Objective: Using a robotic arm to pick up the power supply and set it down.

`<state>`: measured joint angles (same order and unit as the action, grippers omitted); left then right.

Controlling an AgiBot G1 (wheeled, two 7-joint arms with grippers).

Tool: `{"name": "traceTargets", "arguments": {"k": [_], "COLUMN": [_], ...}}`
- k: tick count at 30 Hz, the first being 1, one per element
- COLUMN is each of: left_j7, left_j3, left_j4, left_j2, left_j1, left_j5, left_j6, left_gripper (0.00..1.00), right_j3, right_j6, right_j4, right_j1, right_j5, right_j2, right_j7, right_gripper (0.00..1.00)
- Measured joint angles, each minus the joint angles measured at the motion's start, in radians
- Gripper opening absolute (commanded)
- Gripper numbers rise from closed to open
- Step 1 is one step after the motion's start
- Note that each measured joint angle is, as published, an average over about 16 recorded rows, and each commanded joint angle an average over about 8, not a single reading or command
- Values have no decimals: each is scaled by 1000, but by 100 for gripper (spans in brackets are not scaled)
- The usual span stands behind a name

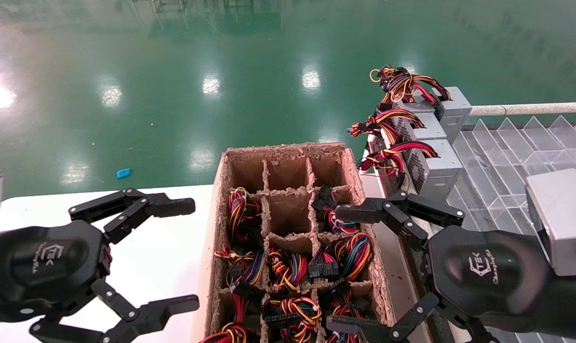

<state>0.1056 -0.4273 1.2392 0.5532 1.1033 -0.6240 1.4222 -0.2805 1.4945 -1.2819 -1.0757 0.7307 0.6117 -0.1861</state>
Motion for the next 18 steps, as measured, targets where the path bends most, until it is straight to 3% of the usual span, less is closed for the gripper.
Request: {"name": "traceTargets", "arguments": {"k": [7,8,15,16,18], "left_j7": [0,0,0,0,0], "left_j3": [0,0,0,0,0], "left_j4": [0,0,0,0,0], "left_j2": [0,0,0,0,0], "left_j1": [0,0,0,0,0], "left_j5": [0,0,0,0,0], "left_j6": [0,0,0,0,0], "left_gripper": [99,92,7,1,0], "right_j3": [0,0,-4,-7,-16], "right_j6": [0,0,2,4,8], "right_j4": [0,0,-6,-10,-19], "right_j1": [0,0,-4,-7,-18], "right_j5": [0,0,13,22,47], "right_j2": [0,0,-4,-6,-10], "right_j7": [0,0,1,1,2], "right_gripper": [100,100,100,100,100]}}
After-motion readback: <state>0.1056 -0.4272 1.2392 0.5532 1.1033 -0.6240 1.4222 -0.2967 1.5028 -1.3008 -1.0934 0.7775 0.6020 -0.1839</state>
